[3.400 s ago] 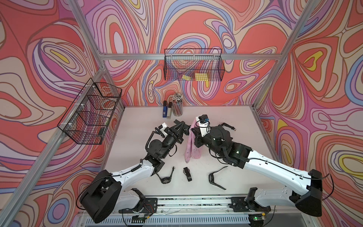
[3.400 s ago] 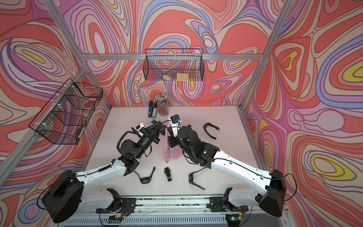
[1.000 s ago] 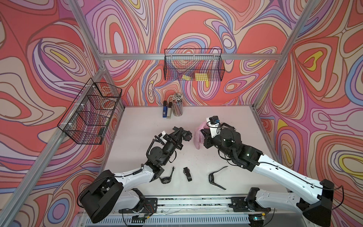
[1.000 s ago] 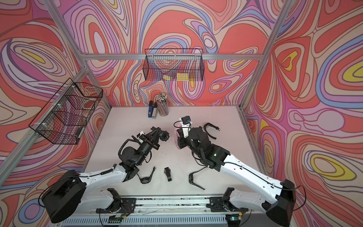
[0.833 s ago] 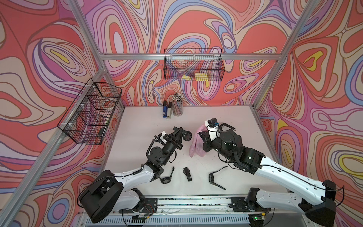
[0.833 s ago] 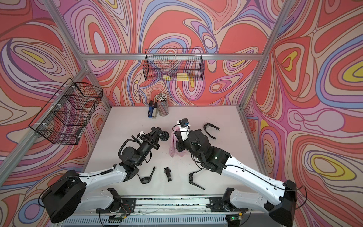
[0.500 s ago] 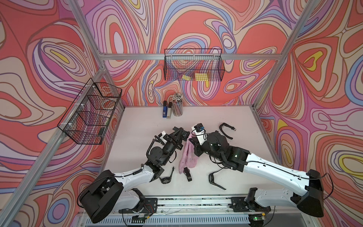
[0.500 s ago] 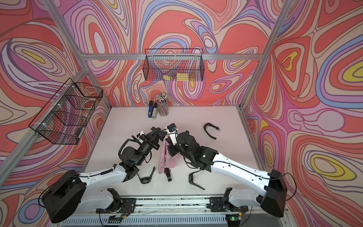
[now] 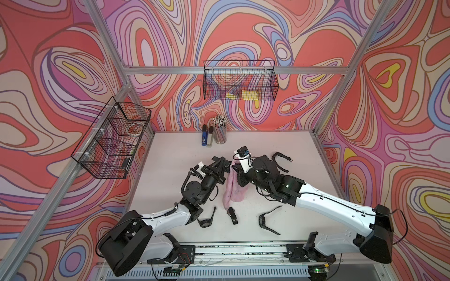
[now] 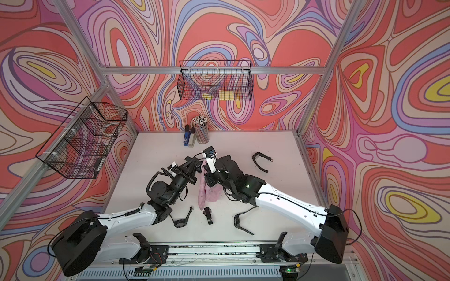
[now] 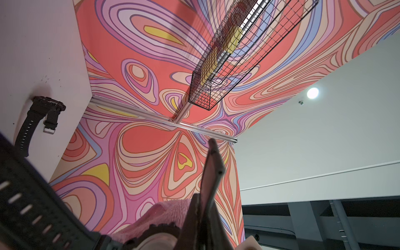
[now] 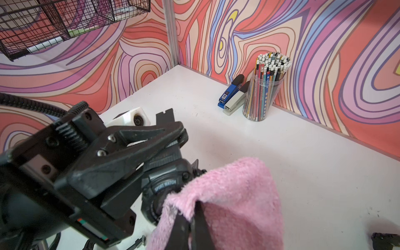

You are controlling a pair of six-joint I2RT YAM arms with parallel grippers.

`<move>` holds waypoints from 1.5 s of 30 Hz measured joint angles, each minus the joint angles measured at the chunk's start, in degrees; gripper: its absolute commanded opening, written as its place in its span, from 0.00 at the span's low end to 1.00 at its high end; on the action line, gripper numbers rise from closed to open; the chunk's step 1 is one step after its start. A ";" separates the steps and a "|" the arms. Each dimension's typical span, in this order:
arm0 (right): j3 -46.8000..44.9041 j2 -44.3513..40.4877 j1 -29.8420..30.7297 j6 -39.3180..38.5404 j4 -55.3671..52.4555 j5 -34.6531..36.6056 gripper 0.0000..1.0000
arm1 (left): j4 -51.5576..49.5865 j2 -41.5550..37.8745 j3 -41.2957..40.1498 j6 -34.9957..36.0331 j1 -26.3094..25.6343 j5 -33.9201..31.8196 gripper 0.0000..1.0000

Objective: Wipe the watch dial
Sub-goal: Wipe the dirt from the watch dial.

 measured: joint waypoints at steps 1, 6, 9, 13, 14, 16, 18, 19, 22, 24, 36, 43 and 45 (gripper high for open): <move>0.09 -0.02 -0.02 0.00 -0.04 -0.02 0.00 | 0.09 0.00 0.00 -0.02 0.00 0.00 0.00; 0.11 -0.15 -0.33 0.15 -0.11 -1.07 0.00 | 0.28 0.02 0.00 0.00 -0.04 0.00 0.00; 0.11 -0.11 -0.13 0.57 -0.11 -1.57 0.00 | 0.59 0.37 0.02 0.00 -0.04 0.02 0.00; 0.33 0.94 2.19 0.72 0.42 -0.39 0.00 | 0.68 1.03 0.09 0.00 -0.04 -0.20 0.00; 0.37 1.27 2.56 0.79 0.61 0.42 0.00 | 0.63 1.09 0.09 0.00 0.02 -0.46 0.00; 0.37 1.75 2.73 1.20 1.31 1.16 0.00 | 0.48 1.18 0.09 0.00 0.13 -0.96 0.00; 0.37 1.86 2.89 1.42 1.68 1.66 0.00 | 0.52 1.20 0.09 0.00 0.15 -1.29 0.00; 0.33 1.86 3.02 1.49 1.79 2.03 0.00 | 0.59 1.20 0.09 0.00 0.15 -1.31 0.00; 0.13 1.86 3.02 1.60 2.08 2.69 0.00 | 0.59 1.20 0.09 0.00 0.15 -1.31 0.00; -0.09 1.84 2.03 1.97 2.43 1.62 0.00 | 0.57 1.20 0.09 0.02 0.15 -1.44 0.00; -1.57 1.33 -2.10 4.42 4.31 -4.39 0.00 | 0.24 1.18 0.09 0.04 0.13 -1.97 0.00; -2.14 1.25 1.79 4.61 4.94 -0.57 0.00 | 0.26 1.18 0.09 0.24 0.11 -1.88 0.00; -2.16 1.25 2.58 4.61 5.09 0.74 0.00 | 0.28 1.18 0.09 0.22 0.11 -1.90 0.00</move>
